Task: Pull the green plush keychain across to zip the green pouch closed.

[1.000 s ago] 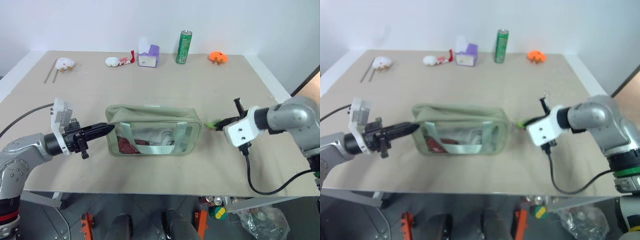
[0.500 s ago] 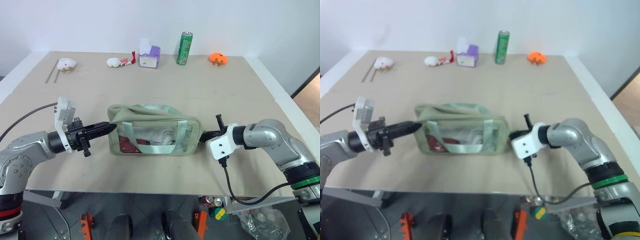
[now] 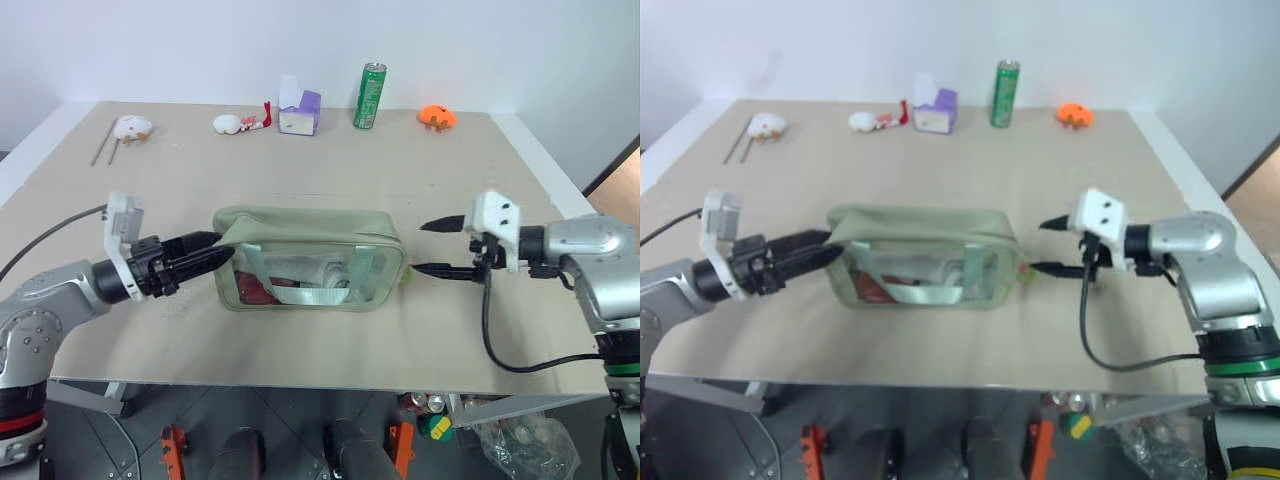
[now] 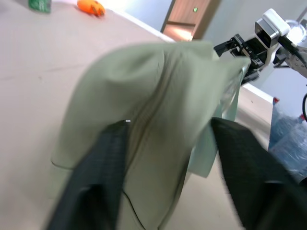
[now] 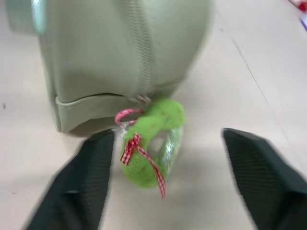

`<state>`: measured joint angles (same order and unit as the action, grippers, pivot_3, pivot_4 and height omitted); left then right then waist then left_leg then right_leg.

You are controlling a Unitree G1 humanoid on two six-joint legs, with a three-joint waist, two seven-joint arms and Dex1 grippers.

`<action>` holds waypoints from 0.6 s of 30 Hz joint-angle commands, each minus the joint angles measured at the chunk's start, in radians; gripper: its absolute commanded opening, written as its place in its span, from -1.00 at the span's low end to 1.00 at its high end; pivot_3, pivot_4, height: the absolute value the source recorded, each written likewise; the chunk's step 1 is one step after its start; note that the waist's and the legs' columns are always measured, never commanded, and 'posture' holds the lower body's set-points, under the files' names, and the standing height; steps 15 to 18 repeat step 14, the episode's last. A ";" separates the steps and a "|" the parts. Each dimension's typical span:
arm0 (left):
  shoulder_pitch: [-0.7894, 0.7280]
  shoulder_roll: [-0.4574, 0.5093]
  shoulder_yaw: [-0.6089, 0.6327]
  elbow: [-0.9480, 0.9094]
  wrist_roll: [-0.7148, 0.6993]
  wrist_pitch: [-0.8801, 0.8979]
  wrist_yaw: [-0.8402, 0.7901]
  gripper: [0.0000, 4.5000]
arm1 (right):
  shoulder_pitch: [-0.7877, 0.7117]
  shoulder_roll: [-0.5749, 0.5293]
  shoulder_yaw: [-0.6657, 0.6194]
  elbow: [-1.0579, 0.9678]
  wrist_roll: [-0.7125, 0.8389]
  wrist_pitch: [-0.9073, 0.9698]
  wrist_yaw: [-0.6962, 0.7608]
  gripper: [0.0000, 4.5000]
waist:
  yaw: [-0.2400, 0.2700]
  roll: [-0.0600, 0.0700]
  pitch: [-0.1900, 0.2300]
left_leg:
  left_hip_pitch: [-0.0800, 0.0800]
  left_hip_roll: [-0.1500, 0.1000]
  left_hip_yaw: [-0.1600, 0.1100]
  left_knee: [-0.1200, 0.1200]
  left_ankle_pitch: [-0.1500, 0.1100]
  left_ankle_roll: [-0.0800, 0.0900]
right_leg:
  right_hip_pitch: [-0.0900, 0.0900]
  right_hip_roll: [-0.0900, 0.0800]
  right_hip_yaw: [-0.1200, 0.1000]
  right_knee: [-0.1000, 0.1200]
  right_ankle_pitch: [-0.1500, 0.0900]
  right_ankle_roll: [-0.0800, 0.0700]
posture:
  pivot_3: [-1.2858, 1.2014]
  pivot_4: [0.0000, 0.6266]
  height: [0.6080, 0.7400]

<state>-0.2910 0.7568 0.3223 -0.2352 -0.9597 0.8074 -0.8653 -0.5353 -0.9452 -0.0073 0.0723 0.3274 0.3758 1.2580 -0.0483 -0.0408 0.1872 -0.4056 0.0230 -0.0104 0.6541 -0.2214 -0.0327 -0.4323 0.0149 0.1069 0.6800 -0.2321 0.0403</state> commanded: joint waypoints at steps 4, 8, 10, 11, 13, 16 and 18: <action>0.079 0.045 0.159 -0.087 -0.043 -0.005 0.029 0.91 | 0.062 -0.076 -0.187 -0.031 0.198 0.215 0.059 0.90 | -0.004 0.000 0.000 | -0.002 0.000 0.001 0.000 0.000 0.000 | -0.002 0.000 0.001 0.000 0.000 0.000 | 0.03 -0.52 1.00; 0.201 0.060 0.316 -0.071 -0.064 0.011 0.055 0.91 | 0.050 -0.061 -0.329 -0.010 0.322 0.333 0.012 0.90 | -0.012 0.000 0.000 | -0.001 0.003 0.003 -0.001 -0.001 0.001 | -0.004 0.001 0.001 0.000 0.000 -0.001 | 0.03 -0.52 1.00; 0.257 0.065 0.354 -0.061 -0.050 0.005 0.053 0.91 | 0.062 -0.052 -0.369 -0.013 0.351 0.357 -0.011 0.90 | -0.013 0.001 0.000 | 0.000 0.004 0.002 -0.001 -0.001 0.001 | -0.003 0.002 0.001 0.000 0.000 -0.002 | 0.03 -0.52 1.00; 0.285 0.064 0.373 -0.051 -0.042 0.001 0.053 0.91 | 0.073 -0.044 -0.387 -0.015 0.361 0.363 -0.023 0.90 | -0.013 0.001 0.000 | 0.000 0.003 0.002 -0.001 -0.001 0.001 | -0.003 0.002 0.001 0.000 -0.001 -0.004 | 0.03 -0.52 1.00; 0.318 0.058 0.395 -0.027 -0.037 0.001 0.065 0.91 | 0.098 -0.030 -0.407 -0.029 0.377 0.370 -0.042 0.90 | -0.013 0.001 0.000 | 0.000 0.004 0.002 0.000 -0.001 0.001 | -0.002 0.003 0.001 0.000 -0.002 -0.006 | 0.03 -0.52 1.00; 0.326 0.054 0.399 -0.014 -0.043 0.007 0.072 0.91 | 0.114 -0.024 -0.408 -0.042 0.379 0.368 -0.047 0.90 | -0.013 0.001 0.000 | 0.000 0.004 0.003 0.000 -0.001 0.001 | -0.002 0.003 0.001 0.000 -0.002 -0.006 | 0.03 -0.52 1.00; 0.326 0.054 0.399 -0.014 -0.043 0.007 0.072 0.91 | 0.114 -0.024 -0.408 -0.042 0.379 0.368 -0.047 0.90 | -0.013 0.001 0.000 | 0.000 0.004 0.003 0.000 -0.001 0.001 | -0.002 0.003 0.001 0.000 -0.002 -0.006 | 0.03 -0.52 1.00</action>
